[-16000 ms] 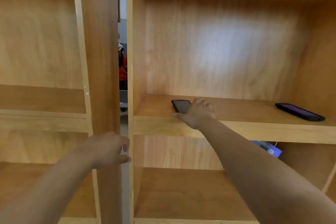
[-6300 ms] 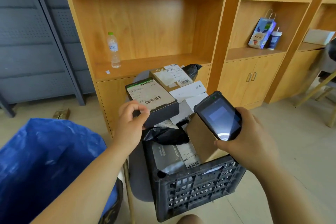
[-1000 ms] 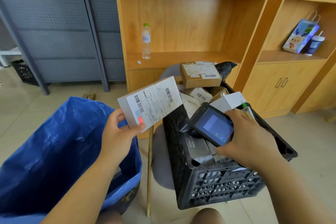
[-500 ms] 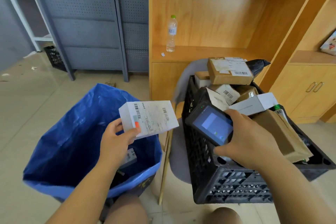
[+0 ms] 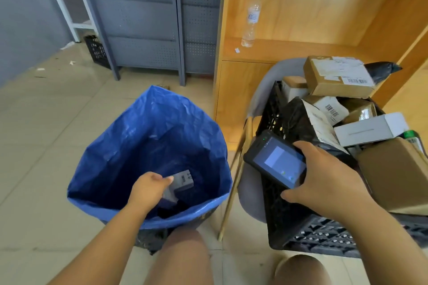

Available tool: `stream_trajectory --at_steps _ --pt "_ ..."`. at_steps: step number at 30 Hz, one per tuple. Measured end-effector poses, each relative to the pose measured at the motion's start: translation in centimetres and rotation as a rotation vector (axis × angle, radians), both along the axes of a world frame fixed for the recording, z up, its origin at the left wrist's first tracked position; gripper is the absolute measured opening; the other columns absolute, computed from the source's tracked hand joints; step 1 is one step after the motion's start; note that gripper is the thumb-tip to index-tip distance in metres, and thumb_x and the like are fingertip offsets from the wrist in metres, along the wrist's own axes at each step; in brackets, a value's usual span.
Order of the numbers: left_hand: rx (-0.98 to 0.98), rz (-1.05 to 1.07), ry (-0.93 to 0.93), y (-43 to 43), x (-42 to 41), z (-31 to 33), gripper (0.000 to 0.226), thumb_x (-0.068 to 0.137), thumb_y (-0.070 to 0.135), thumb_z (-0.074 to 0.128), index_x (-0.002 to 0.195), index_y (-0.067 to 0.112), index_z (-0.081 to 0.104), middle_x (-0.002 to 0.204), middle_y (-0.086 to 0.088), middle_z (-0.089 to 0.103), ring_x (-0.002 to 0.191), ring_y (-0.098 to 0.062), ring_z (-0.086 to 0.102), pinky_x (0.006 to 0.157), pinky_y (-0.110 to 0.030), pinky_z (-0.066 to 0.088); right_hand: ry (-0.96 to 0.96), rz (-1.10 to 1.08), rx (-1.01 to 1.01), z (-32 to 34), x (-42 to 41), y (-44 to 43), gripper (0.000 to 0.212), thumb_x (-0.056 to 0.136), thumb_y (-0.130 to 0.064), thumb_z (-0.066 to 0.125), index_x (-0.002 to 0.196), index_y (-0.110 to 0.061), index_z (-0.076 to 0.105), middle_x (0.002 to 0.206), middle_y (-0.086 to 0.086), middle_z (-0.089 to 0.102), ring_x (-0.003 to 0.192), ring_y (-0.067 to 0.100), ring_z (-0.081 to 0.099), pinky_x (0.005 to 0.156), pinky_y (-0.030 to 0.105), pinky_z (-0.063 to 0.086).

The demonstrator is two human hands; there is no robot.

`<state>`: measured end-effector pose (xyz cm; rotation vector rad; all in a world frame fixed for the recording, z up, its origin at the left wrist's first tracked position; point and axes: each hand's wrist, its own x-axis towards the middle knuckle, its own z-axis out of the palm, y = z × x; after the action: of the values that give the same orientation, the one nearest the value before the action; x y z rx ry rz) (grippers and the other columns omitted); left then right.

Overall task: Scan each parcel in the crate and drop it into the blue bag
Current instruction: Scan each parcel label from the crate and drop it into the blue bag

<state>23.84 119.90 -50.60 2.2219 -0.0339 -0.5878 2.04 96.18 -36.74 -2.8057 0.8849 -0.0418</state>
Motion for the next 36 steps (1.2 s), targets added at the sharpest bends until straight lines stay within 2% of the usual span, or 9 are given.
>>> stream_trajectory --at_steps 4,7,14,19,22,26,29,33,36 --pt "0.014 -0.157 -0.019 -2.4 -1.0 1.5 0.025 0.087 0.034 0.065 0.092 0.010 0.064 0.093 -0.007 0.067 0.083 -0.024 0.064 0.078 -0.038 0.051 0.002 -0.030 -0.003 0.2 -0.8 -0.5 0.098 0.054 -0.053 0.077 0.134 -0.030 0.026 0.114 -0.008 0.051 0.091 0.015 0.051 0.062 0.030 0.040" --pt "-0.009 -0.285 -0.113 -4.7 -2.1 3.5 0.028 0.087 0.037 0.066 0.104 0.015 0.063 0.104 0.003 0.064 0.079 -0.011 0.060 0.062 -0.024 0.046 -0.037 -0.068 0.004 0.6 -2.3 -1.2 0.098 0.053 -0.054 0.077 0.134 -0.031 0.027 0.113 -0.009 0.050 0.088 0.014 0.049 0.061 0.030 0.041" --pt "-0.094 -0.611 -0.339 -10.9 -6.3 8.7 0.016 0.084 0.046 0.066 0.095 0.036 0.060 0.094 0.018 0.064 0.089 0.002 0.058 0.075 -0.022 0.046 -0.173 -0.208 -0.025 1.9 -8.0 -3.1 0.094 0.048 -0.062 0.072 0.127 -0.030 0.033 0.100 -0.009 0.051 0.081 0.016 0.051 0.057 0.030 0.044" --pt "-0.192 -0.732 -0.439 -17.4 -9.4 11.2 0.025 0.084 0.051 0.063 0.104 0.035 0.060 0.094 0.020 0.061 0.084 0.008 0.055 0.064 -0.015 0.038 -0.271 -0.328 -0.083 2.5 -12.5 -4.6 0.093 0.049 -0.052 0.076 0.129 -0.032 0.032 0.095 -0.014 0.042 0.080 0.013 0.047 0.058 0.030 0.044" --pt "-0.250 -0.702 -0.503 -22.1 -11.0 11.7 0.042 0.084 0.052 0.062 0.117 0.028 0.056 0.108 0.014 0.059 0.086 0.004 0.055 0.065 -0.015 0.040 -0.322 -0.392 -0.078 2.9 -14.5 -6.0 0.095 0.049 -0.050 0.077 0.129 -0.031 0.031 0.099 -0.011 0.045 0.084 0.016 0.049 0.065 0.037 0.050" --pt "-0.090 -0.567 -0.489 -27.2 -11.7 11.3 0.073 0.086 0.057 0.056 0.138 0.007 0.040 0.138 -0.013 0.042 0.122 -0.030 0.048 0.096 -0.041 0.044 -0.361 -0.466 -0.076 3.1 -16.1 -7.7 0.091 0.047 -0.051 0.072 0.127 -0.032 0.034 0.099 -0.009 0.049 0.084 0.016 0.051 0.065 0.037 0.051" --pt "0.028 -0.533 -0.378 -29.0 -11.1 10.7 0.069 0.086 0.055 0.057 0.126 0.000 0.049 0.129 -0.019 0.050 0.112 -0.035 0.054 0.090 -0.043 0.049 -0.372 -0.490 -0.052 3.0 -16.7 -8.6 0.093 0.046 -0.050 0.072 0.129 -0.032 0.033 0.098 -0.009 0.049 0.084 0.016 0.051 0.066 0.038 0.051" --pt "-0.088 -0.540 -0.218 -29.4 -11.1 10.2 0.029 0.086 0.037 0.067 0.086 0.009 0.061 0.081 -0.005 0.064 0.068 -0.016 0.058 0.050 -0.026 0.040 -0.345 -0.501 -0.049 2.6 -17.1 -9.2 0.092 0.048 -0.050 0.074 0.129 -0.032 0.033 0.098 -0.010 0.049 0.084 0.014 0.051 0.067 0.036 0.051" --pt "-0.201 -0.501 -0.086 -29.2 -11.0 10.0 0.028 0.083 0.030 0.072 0.096 0.007 0.065 0.083 -0.003 0.064 0.074 -0.018 0.060 0.057 -0.025 0.043 -0.325 -0.500 -0.035 2.4 -16.9 -9.4 0.091 0.050 -0.048 0.076 0.128 -0.031 0.033 0.098 -0.010 0.047 0.084 0.015 0.051 0.068 0.036 0.051"
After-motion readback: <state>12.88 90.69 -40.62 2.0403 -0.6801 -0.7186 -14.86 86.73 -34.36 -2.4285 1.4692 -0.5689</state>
